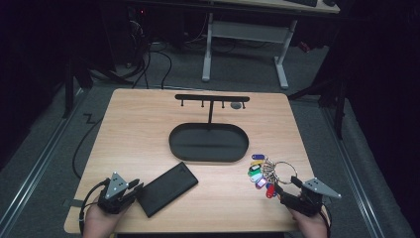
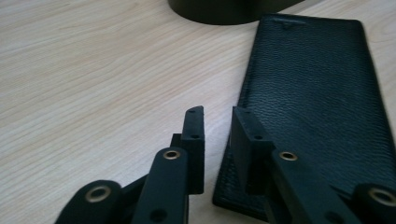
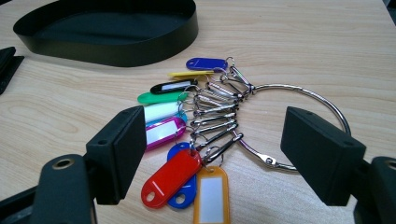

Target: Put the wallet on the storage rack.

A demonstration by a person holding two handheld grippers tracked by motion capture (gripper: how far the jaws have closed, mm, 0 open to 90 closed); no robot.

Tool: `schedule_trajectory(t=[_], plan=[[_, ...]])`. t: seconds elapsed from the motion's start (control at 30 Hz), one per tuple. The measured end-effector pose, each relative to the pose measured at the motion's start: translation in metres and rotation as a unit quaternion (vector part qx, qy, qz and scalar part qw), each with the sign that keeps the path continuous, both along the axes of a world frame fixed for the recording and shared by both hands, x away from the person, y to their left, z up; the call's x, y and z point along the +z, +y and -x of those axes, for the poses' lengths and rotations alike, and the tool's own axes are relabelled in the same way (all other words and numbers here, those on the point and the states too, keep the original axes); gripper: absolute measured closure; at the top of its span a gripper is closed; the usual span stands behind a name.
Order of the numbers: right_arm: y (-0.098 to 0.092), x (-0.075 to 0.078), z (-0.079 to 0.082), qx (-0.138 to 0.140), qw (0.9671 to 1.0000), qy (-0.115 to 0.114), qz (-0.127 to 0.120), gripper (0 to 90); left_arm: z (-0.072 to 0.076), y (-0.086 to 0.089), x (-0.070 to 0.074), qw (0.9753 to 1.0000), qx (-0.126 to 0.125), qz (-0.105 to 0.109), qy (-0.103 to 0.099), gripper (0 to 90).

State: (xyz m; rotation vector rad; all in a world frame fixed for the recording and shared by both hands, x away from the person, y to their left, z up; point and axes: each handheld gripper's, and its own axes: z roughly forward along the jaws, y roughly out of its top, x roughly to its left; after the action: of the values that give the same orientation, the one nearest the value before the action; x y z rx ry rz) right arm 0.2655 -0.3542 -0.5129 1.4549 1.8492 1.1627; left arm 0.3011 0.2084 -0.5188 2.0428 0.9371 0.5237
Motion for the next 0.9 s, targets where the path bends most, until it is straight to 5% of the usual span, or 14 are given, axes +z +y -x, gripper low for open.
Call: schedule_trajectory(t=[0.27,0.6,0.9], plan=[[0.002,-0.001,0.002,0.002,1.0000,0.000,0.003,22.7,0.007,-0.016,0.001,0.9992,-0.040,0.003,-0.005,49.2],[0.005,-0.002,0.005,0.000,1.0000,0.005,0.003,22.7,0.011,-0.033,0.000,0.9963,-0.085,0.006,-0.012,45.0],[0.003,-0.005,0.003,0.002,0.9999,0.009,0.005,22.7,0.013,-0.041,0.000,0.9952,-0.096,0.000,-0.022,43.5]])
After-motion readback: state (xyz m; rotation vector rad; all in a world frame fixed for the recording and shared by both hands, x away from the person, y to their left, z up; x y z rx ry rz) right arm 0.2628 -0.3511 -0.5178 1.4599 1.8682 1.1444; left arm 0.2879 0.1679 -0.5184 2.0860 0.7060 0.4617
